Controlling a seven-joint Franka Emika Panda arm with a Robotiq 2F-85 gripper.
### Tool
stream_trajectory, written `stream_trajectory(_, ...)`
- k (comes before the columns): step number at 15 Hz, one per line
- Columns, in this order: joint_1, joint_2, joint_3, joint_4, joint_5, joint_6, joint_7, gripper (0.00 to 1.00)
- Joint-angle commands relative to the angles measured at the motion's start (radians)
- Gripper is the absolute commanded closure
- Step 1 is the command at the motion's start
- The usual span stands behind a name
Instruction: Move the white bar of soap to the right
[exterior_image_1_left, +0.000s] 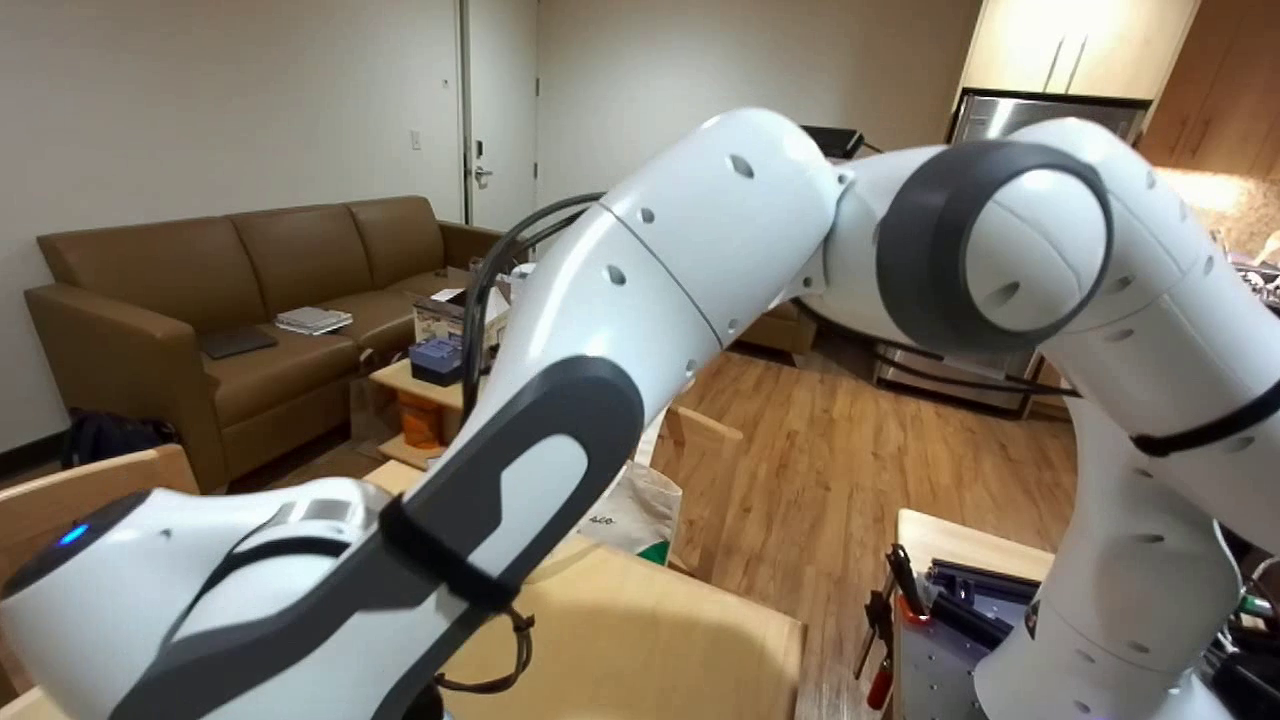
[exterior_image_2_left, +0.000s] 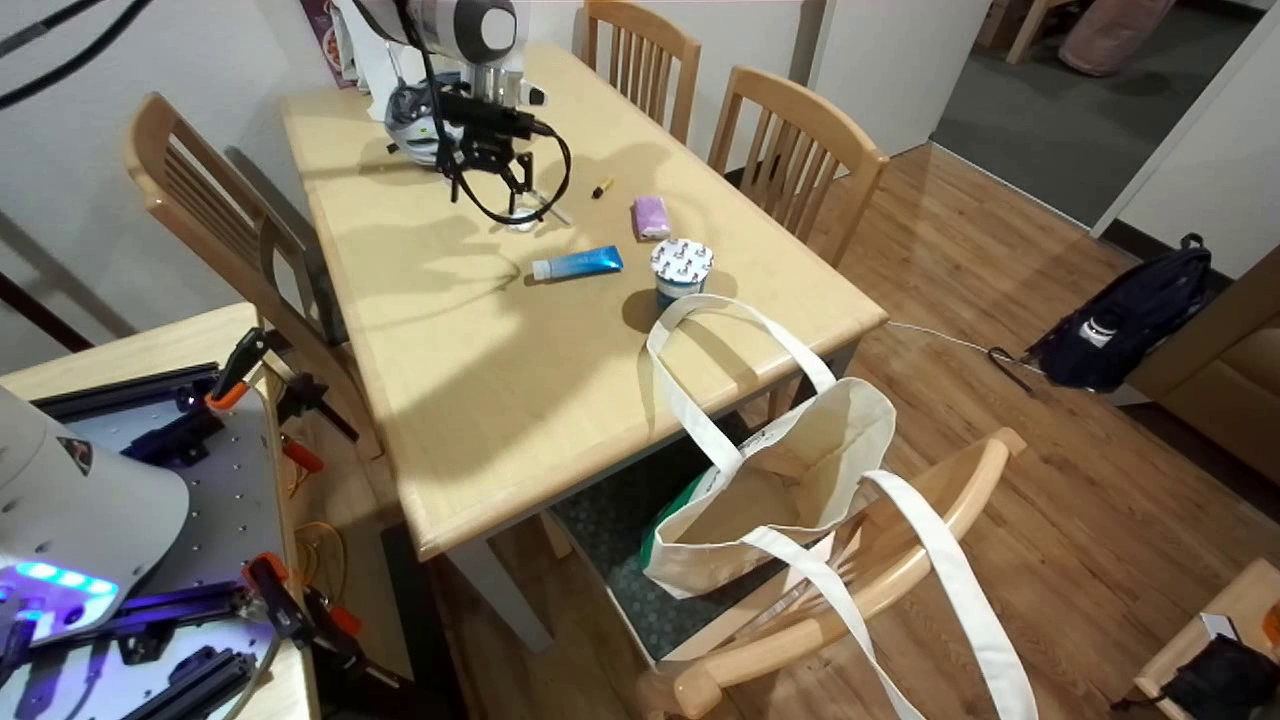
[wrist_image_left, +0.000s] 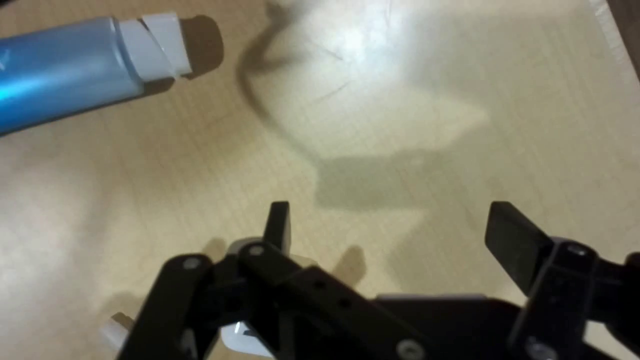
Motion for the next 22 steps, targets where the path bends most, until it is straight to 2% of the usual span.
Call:
stream_trajectory(1,0.083,0.13,-0.029,0.202,-0.074,-0.08,0.076,0.0)
stream_trajectory(2,0.052,0.068,-0.01,0.095,-0.055,-0.038,0.049,0.0)
stream_trajectory(4,0.08,0.11,-0.017,0.152,-0.062,-0.041,0.063,0.0)
stream_trajectory(5,0.106,0.097,-0.05,0.131,-0.076,-0.004,0.071,0.0)
stream_trajectory(10,0.149,0.103,-0.119,0.115,-0.123,0.111,0.119,0.0)
stream_trajectory(13,0.149,0.112,-0.131,0.09,-0.096,0.204,0.148,0.0)
stream_trajectory(18,0.115,0.09,-0.126,-0.022,-0.07,0.397,0.175,0.0)
stream_trajectory(19,0.118,0.084,-0.138,-0.04,-0.076,0.415,0.194,0.0)
stream_trajectory(22,0.096,0.087,-0.119,-0.056,-0.103,0.441,0.248,0.0)
